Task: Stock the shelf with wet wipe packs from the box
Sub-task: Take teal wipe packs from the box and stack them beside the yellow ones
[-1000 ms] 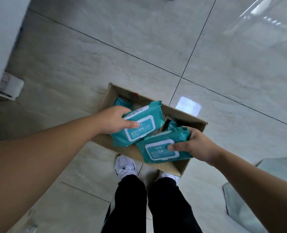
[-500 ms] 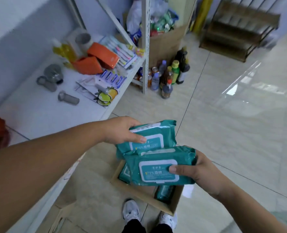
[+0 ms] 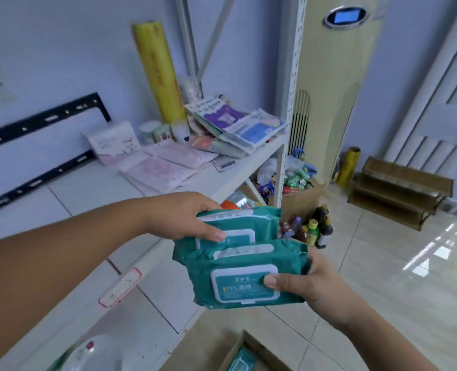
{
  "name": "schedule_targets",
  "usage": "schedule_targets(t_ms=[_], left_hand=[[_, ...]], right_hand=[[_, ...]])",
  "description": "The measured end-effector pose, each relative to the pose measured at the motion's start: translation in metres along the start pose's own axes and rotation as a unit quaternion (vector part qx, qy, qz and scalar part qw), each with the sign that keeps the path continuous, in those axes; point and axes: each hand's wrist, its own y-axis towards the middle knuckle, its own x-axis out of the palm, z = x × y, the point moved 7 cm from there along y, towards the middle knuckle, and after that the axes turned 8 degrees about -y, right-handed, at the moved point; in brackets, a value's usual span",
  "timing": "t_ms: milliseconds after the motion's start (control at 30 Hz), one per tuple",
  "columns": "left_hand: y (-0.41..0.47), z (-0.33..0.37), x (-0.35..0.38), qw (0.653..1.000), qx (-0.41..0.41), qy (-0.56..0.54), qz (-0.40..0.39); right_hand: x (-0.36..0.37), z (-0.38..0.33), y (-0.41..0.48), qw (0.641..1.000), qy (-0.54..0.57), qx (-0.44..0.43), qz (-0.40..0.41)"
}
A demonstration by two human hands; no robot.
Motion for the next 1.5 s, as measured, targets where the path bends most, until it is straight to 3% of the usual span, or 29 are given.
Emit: schedule_targets(t_ms=[267, 633, 1067, 1500], left_hand=[[-0.146, -0.019, -0.063, 0.989, -0.066, 0.037, 0.127], [-0.289, -0.118, -0.125, 0.971, -0.119, -0.021, 0.206], [-0.335, -0.316, -0.183, 0.971, -0.158, -0.022, 0.177], [-0.327, -0.437, -0.180, 0.946, -0.236, -0.050, 0.216]], right_hand=[[0.109, -0.069, 0.031, 0.987, -0.049, -0.075, -0.137], [0.273, -0.096, 0.080, 0.968, -0.113, -0.120, -0.189], [0.433, -0.027, 0.207, 0.977, -0.089, -0.087, -0.174], [0.478, 0.038, 0.300, 0.979, -0.122, -0.041, -0.158]])
